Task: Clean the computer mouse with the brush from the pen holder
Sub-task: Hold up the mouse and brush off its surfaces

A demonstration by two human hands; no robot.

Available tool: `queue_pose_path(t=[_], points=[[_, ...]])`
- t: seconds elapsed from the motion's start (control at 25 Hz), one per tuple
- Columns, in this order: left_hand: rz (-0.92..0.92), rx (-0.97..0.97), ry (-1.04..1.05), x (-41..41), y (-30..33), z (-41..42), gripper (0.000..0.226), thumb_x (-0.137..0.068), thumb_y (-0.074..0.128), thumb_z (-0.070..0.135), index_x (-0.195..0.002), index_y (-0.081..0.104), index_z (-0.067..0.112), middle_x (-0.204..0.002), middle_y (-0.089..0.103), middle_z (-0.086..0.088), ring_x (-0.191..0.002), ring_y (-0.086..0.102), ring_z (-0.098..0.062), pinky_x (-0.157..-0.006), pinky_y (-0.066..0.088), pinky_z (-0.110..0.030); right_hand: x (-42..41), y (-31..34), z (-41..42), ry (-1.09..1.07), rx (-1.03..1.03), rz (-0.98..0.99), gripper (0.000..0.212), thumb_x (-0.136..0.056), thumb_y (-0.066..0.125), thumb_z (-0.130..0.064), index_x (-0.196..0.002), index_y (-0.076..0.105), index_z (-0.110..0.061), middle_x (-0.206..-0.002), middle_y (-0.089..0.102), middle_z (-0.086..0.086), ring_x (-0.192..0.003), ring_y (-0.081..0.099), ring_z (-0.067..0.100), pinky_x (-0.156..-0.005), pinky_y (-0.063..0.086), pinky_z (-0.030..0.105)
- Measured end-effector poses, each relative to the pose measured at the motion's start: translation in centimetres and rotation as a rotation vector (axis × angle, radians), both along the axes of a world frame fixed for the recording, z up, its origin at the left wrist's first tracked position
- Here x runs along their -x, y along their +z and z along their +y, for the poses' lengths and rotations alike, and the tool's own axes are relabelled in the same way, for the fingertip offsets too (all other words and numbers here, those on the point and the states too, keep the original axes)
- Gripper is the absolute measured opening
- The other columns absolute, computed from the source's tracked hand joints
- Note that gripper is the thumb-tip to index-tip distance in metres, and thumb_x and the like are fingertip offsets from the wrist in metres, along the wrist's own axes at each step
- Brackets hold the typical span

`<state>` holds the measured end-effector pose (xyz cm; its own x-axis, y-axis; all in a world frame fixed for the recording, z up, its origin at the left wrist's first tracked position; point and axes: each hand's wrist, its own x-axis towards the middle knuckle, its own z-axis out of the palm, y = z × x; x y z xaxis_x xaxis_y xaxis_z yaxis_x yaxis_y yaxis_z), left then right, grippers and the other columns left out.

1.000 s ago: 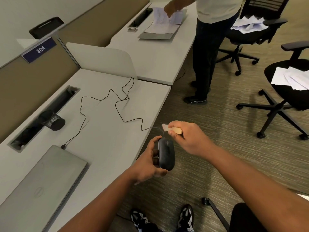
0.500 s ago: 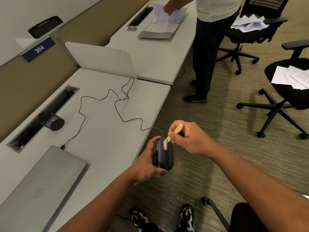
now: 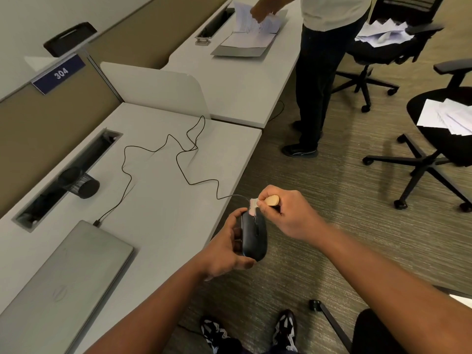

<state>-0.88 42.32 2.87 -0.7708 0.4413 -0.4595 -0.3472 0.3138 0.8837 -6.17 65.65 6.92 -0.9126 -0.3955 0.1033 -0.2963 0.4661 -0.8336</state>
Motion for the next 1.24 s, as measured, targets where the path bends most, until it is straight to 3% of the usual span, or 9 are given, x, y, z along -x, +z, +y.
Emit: queue_pose_path(t=[0.28, 0.4, 0.6, 0.76, 0.92, 1.08, 1.24], points=[[0.016, -0.032, -0.003, 0.0, 0.1, 0.2, 0.121, -0.078, 0.090, -0.001, -0.152, 0.024, 0.067, -0.147, 0.057, 0.002, -0.130, 0.067, -0.017, -0.097, 0.063, -0.040, -0.5, -1.5, -0.2, -0.020, 0.001, 0.049, 0.010, -0.104, 0.063, -0.031, -0.105, 0.068, -0.023, -0.081, 0.066, -0.015, -0.072, 0.061, 0.002, -0.061, 0.043, 0.016], [0.011, -0.037, -0.011, 0.3, 0.1, 0.1, 0.122, -0.078, 0.089, -0.002, -0.153, 0.023, 0.068, -0.147, 0.057, 0.004, -0.130, 0.067, -0.017, -0.097, 0.063, -0.040, -0.1, -1.3, 0.1, -0.149, 0.111, 0.029, 0.007, -0.104, 0.064, -0.026, -0.107, 0.068, -0.022, -0.081, 0.067, -0.011, -0.069, 0.061, 0.003, -0.059, 0.043, 0.016], [0.004, -0.017, -0.041, 0.5, 0.1, 0.0, 0.124, -0.079, 0.090, -0.001, -0.155, 0.020, 0.067, -0.149, 0.056, 0.005, -0.131, 0.066, -0.016, -0.103, 0.061, -0.045, 2.1, 0.4, 1.6, -0.295, 0.497, -0.498, 0.007, -0.100, 0.068, -0.019, -0.107, 0.072, -0.020, -0.085, 0.076, 0.002, -0.072, 0.063, 0.013, -0.057, 0.050, 0.027], [0.011, -0.013, -0.051, 0.5, 0.3, 0.2, 0.125, -0.077, 0.090, -0.001, -0.157, 0.020, 0.066, -0.150, 0.055, 0.003, -0.132, 0.065, -0.018, -0.101, 0.062, -0.046, 3.2, 0.5, 3.4, -0.117, 0.368, -0.650, 0.012, -0.102, 0.066, -0.024, -0.106, 0.075, -0.017, -0.086, 0.076, 0.003, -0.071, 0.064, 0.013, -0.057, 0.049, 0.025], [0.027, -0.009, -0.050, 0.1, 0.1, 0.2, 0.125, -0.076, 0.090, -0.001, -0.160, 0.020, 0.060, -0.151, 0.054, -0.001, -0.134, 0.063, -0.029, -0.102, 0.062, -0.052, 4.1, 0.5, 4.6, 0.055, 0.217, -0.646, 0.011, -0.102, 0.067, -0.018, -0.104, 0.077, -0.020, -0.087, 0.076, 0.002, -0.073, 0.066, 0.013, -0.061, 0.053, 0.026], [0.013, 0.007, -0.031, -0.2, -0.1, 0.0, 0.123, -0.076, 0.090, 0.001, -0.154, 0.021, 0.067, -0.150, 0.054, 0.001, -0.131, 0.066, -0.023, -0.101, 0.062, -0.047, 4.8, 0.9, 5.8, 0.092, -0.022, -0.576, 0.013, -0.099, 0.069, -0.016, -0.097, 0.079, -0.024, -0.086, 0.076, 0.007, -0.076, 0.067, 0.016, -0.069, 0.057, 0.030], [0.011, 0.018, -0.026, 0.0, -0.1, -0.2, 0.124, -0.078, 0.090, 0.001, -0.155, 0.019, 0.068, -0.150, 0.055, 0.000, -0.130, 0.066, -0.024, -0.100, 0.063, -0.044, 4.5, 0.9, 5.2, -0.015, 0.318, -0.635, 0.010, -0.100, 0.068, -0.014, -0.102, 0.078, -0.015, -0.084, 0.075, 0.008, -0.072, 0.067, 0.015, -0.063, 0.055, 0.027]])
